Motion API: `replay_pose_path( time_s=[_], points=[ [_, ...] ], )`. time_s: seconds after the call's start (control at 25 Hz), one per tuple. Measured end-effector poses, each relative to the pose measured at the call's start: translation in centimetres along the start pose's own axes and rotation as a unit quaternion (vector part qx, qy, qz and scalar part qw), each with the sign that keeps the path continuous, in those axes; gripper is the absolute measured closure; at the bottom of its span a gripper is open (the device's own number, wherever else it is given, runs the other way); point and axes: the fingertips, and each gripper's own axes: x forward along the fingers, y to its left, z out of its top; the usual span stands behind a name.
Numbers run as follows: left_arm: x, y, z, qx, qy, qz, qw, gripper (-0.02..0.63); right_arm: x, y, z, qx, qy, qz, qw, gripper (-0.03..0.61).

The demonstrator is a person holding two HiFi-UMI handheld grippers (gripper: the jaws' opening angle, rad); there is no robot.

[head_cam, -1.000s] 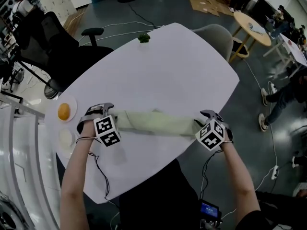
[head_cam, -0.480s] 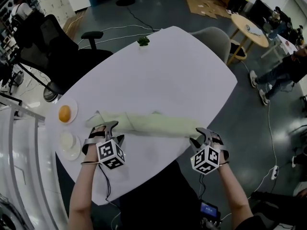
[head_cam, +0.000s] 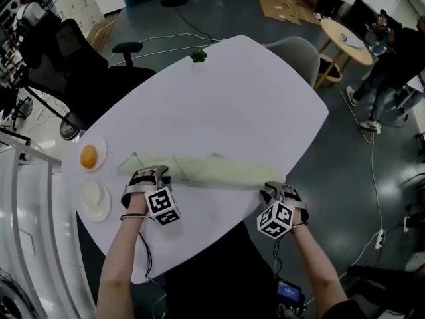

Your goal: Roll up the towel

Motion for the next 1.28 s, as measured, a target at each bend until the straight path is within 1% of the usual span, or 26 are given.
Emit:
replay_pose_path(
  time_s=[0.08, 0.12, 0.28, 0.56, 0.76, 0.92, 1.12, 1.28],
  points=[
    [-0.1, 0.4, 0.2, 0.012, 0.005, -0.003, 0.9999, 0.509, -0.3, -0.6, 0.0, -0.012, 0.004, -0.008, 1.0, 0.533],
    [-0.2, 0.5, 0.3, 0.015, 0.005, -0.008, 0.9998, 0.517, -0.5, -0.9, 0.0, -0.017, 0.004, -0.009, 1.0, 0.538],
    [-0.9, 1.0, 0.3, 0.019, 0.002, -0.032, 0.9993, 0.526, -1.6, -2.3, 0.7, -0.023, -0.003, 0.001, 1.0, 0.545],
    [-1.0, 3.6, 0.8, 0.009, 0.001, -0.076, 0.9971, 0.526, -1.7, -5.3, 1.8, 0.001, -0.011, 0.038, 0.999, 0.546],
    [0.1, 5.7, 1.4, 0.003, 0.01, -0.089, 0.996, 0.526, 0.2, -7.5, 1.8, 0.025, -0.001, 0.063, 0.998, 0.546],
    [1.7, 6.4, 1.7, 0.003, 0.022, -0.095, 0.9952, 0.529, 2.0, -8.6, 1.8, 0.039, 0.008, 0.073, 0.997, 0.546],
    [3.7, 6.2, 1.6, -0.013, 0.033, -0.109, 0.9934, 0.535, 4.2, -8.5, 1.6, 0.043, 0.024, 0.084, 0.995, 0.54],
    [4.7, 6.6, 1.8, -0.023, 0.033, -0.105, 0.9936, 0.537, 5.5, -8.4, 1.6, 0.056, 0.023, 0.087, 0.994, 0.538]
  ],
)
